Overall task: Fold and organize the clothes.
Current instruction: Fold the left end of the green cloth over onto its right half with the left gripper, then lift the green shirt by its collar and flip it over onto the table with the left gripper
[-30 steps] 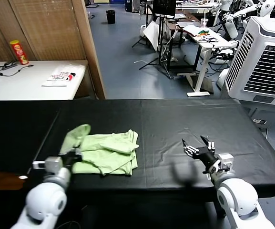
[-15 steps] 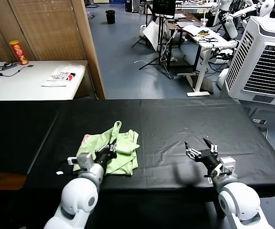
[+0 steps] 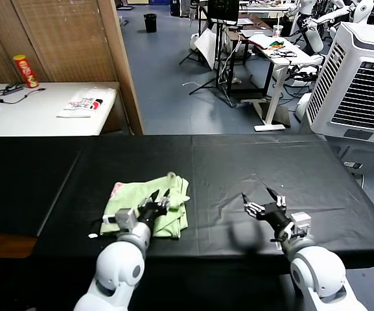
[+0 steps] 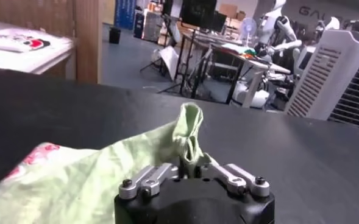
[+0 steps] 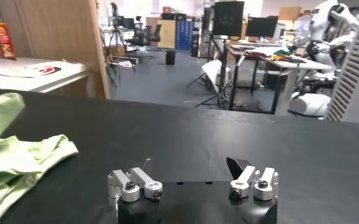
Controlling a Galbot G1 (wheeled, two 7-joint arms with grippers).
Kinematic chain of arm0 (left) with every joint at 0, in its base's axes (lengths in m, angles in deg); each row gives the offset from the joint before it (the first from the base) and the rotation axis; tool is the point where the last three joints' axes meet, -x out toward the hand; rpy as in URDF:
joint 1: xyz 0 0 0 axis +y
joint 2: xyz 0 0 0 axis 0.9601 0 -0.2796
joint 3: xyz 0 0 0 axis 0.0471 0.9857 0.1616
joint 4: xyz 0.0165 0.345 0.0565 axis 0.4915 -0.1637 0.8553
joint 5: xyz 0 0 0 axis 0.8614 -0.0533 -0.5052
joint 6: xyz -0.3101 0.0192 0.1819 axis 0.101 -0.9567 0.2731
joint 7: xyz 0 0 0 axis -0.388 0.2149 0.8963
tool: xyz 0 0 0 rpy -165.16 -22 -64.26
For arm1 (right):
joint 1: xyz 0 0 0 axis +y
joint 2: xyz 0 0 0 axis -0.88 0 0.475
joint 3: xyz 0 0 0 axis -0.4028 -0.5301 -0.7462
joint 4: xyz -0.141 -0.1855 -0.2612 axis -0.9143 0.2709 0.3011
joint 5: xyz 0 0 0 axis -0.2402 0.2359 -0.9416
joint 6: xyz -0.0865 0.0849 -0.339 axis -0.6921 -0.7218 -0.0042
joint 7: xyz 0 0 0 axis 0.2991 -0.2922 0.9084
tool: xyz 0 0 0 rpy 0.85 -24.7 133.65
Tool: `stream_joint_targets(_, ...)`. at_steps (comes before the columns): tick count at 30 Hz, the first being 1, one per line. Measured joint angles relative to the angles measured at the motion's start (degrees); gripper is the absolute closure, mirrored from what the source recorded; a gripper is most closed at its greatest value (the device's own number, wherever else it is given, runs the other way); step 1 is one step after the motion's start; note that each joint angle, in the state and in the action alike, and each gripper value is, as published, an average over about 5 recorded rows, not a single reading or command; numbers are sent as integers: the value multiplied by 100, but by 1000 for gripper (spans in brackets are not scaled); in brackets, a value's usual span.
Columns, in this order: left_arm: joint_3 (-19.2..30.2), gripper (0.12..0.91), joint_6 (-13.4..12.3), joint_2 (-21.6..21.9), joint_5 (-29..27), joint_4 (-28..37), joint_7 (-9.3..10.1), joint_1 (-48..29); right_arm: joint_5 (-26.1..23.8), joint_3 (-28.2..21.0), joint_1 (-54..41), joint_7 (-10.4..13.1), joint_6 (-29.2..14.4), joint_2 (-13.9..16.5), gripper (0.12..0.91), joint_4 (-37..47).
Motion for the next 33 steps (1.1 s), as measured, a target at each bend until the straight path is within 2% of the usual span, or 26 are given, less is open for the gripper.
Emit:
stream_joint_targets(4, -134, 284, -199, -24, 418, -273, -181, 109, 173, -378, -193, -217, -11, 73, 227, 86)
stream_joint_targets(5, -183, 259, -261, 14, 423, -357, -241, 153, 210, -502, -261, -267, -11, 93, 227, 116)
stream_joint_targets(8, -372, 236, -428, 225, 237, -528, -327, 308, 251, -942, -531, -368, -9, 121, 227, 227)
stream_joint_targets(14, -871, 232, -597, 704, -258, -551, -328, 642, 49, -1988, -1284, -459, -2, -10, 227, 541)
stream_joint_targets(21, -1150, 232, -670, 781, -510, -460, -329, 856, -440, -3109, -2077, -522, 142, -294, 227, 990)
stream_joint_targets(27, -1209, 232, -706, 785, -558, -367, -325, 889, -1070, -3622, -2315, -260, 489, -539, 227, 1242)
stream_joint_targets(33, -1231, 232, -745, 787, -559, -251, -334, 840, -1811, -3526, -2114, 334, 947, -532, 227, 1039)
